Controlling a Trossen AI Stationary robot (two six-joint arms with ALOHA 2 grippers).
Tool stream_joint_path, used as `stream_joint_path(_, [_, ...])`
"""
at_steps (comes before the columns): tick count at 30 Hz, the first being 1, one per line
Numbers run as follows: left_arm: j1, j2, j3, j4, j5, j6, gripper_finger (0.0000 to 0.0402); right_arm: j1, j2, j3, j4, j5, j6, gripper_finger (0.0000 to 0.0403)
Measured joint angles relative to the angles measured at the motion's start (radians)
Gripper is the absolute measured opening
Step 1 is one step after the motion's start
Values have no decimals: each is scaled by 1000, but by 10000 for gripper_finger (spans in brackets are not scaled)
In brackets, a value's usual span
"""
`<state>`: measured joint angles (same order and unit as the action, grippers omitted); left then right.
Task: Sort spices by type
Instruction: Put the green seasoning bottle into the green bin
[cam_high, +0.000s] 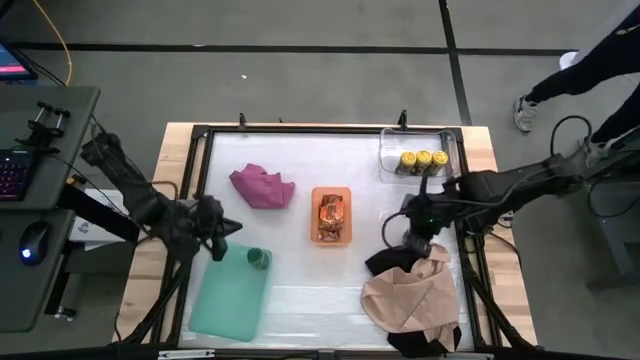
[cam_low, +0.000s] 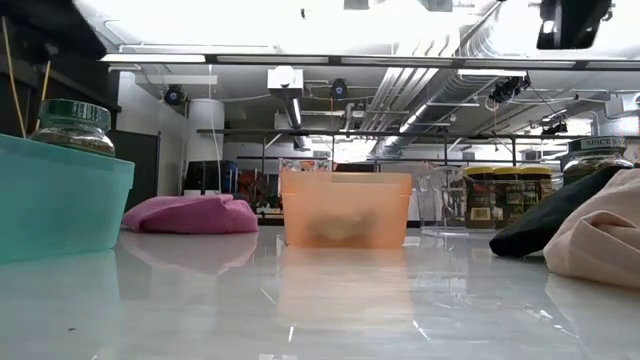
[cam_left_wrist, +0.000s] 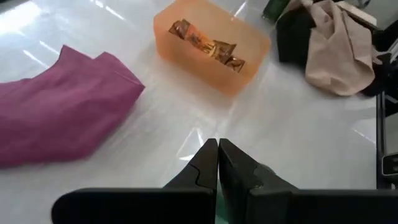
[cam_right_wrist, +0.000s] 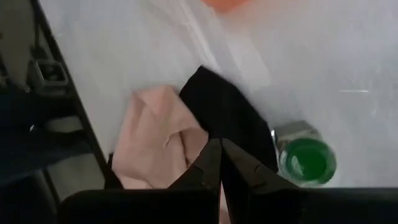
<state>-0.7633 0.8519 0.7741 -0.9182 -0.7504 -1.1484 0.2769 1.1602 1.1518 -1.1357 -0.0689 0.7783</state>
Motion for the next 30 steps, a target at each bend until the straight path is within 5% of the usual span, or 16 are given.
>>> stream_joint_path(6, [173,-49,2,150,99,163,0,-44,25,-22,-104,-23,-123,38])
stream_joint_path(18, [280,-10,3,344,186,265,0,-60,123,-22,-208,85,-354,288])
stream_joint_path(30, [280,54,3,344,236,243,0,-61,158,-77,-223,87,-435,317])
